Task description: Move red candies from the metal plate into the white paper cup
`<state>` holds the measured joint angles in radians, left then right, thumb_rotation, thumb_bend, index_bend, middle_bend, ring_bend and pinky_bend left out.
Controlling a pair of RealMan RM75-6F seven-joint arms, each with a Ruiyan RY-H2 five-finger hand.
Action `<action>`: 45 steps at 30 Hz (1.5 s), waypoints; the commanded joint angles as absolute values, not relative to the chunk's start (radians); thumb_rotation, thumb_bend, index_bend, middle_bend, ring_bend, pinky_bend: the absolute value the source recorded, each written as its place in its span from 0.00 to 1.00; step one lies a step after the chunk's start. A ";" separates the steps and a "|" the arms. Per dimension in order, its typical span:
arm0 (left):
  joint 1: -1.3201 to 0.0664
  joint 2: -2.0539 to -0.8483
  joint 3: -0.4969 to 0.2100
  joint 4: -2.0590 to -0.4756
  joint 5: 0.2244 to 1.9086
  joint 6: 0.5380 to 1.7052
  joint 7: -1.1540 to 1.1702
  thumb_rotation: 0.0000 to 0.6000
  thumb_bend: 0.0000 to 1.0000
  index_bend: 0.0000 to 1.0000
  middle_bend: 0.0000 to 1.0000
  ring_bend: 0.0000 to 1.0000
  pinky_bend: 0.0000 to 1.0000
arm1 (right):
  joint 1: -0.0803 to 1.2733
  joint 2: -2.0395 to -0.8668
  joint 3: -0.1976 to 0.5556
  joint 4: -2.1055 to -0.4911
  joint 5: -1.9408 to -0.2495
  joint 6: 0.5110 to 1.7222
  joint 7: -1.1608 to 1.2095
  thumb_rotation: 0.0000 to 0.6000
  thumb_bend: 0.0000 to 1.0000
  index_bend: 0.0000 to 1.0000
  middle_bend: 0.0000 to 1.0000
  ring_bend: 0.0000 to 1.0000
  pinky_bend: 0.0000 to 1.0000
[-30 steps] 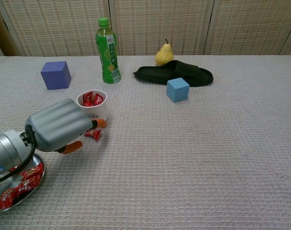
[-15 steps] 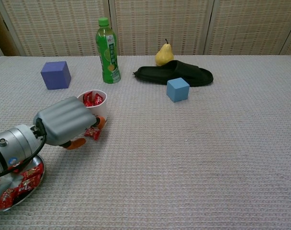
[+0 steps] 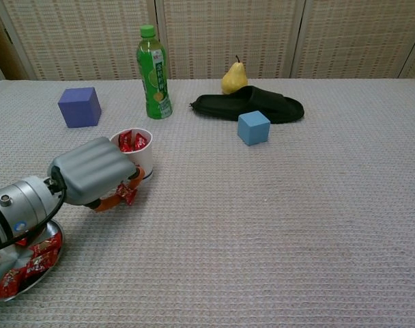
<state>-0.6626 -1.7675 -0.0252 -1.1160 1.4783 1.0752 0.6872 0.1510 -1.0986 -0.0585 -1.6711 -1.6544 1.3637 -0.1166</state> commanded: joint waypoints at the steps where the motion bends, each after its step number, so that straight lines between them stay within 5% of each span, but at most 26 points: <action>1: -0.658 -1.758 -0.027 -1.121 1.484 1.087 0.669 1.00 0.38 0.56 1.00 1.00 1.00 | 0.150 -1.098 -0.059 -1.671 -1.656 1.366 -0.117 1.00 0.10 0.00 0.00 0.00 0.00; 13: -0.594 -1.579 -0.018 -1.396 1.514 1.202 0.606 1.00 0.38 0.56 1.00 1.00 1.00 | 0.150 -1.098 -0.064 -1.673 -1.668 1.366 -0.118 1.00 0.10 0.00 0.00 0.00 0.00; 19: -0.589 -1.483 -0.139 -1.475 1.426 1.248 0.557 1.00 0.38 0.55 1.00 1.00 1.00 | 0.152 -1.101 -0.065 -1.673 -1.668 1.359 -0.122 1.00 0.10 0.00 0.00 0.00 0.00; 26: -0.635 -1.567 -0.213 -1.349 1.400 1.264 0.527 1.00 0.37 0.51 1.00 1.00 1.00 | 0.155 -1.105 -0.061 -1.673 -1.658 1.353 -0.128 1.00 0.10 0.00 0.00 0.00 0.00; 45: -0.678 -1.706 -0.156 -1.246 1.411 1.211 0.611 1.00 0.38 0.49 1.00 1.00 1.00 | 0.155 -1.101 -0.060 -1.678 -1.646 1.347 -0.133 1.00 0.10 0.00 0.00 0.00 0.00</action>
<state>-0.6778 -1.7042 -0.1567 -1.2476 1.4123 1.2123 0.6101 0.1549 -1.1013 -0.0609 -1.6776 -1.6459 1.3460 -0.1335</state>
